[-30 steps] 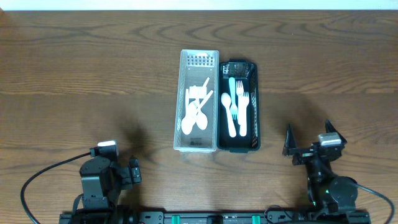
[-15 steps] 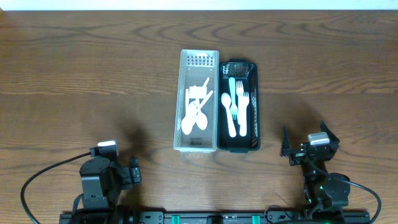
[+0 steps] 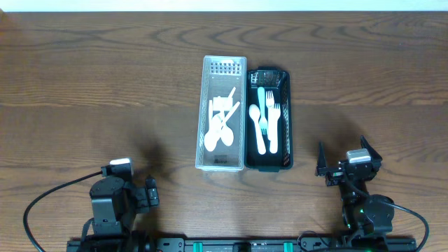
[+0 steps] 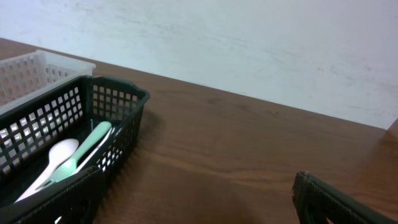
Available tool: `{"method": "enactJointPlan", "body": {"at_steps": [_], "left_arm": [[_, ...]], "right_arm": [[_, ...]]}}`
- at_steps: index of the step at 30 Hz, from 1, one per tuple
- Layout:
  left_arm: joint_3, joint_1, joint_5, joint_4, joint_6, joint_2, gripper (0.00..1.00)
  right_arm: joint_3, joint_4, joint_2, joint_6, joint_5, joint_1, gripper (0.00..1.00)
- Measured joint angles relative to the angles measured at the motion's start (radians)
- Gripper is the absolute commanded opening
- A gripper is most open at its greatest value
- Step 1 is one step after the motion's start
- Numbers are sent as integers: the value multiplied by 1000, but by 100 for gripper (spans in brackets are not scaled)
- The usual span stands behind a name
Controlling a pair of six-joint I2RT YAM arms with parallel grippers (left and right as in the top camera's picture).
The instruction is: Pack container
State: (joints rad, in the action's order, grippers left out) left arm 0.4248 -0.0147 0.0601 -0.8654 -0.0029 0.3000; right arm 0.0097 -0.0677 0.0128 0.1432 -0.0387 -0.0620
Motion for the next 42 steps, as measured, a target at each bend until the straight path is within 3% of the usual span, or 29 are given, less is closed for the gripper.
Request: {"method": "enactJointPlan", "body": {"at_steps": [16, 20, 25, 32, 42], "left_arm": [[0, 0, 0, 3, 15, -21, 98], [-37, 0, -2, 165, 43, -126, 98], [-181, 0, -60, 502, 137, -261, 98], [-388, 0, -140, 849, 216, -290, 98], [-407, 4, -159, 844, 255, -290, 98]], "right_arm": [[0, 0, 0, 0, 0, 0, 99], [0, 0, 0, 0, 0, 0, 99], [0, 0, 0, 0, 0, 0, 99], [0, 0, 0, 0, 0, 0, 99], [0, 0, -1, 0, -3, 0, 99]]}}
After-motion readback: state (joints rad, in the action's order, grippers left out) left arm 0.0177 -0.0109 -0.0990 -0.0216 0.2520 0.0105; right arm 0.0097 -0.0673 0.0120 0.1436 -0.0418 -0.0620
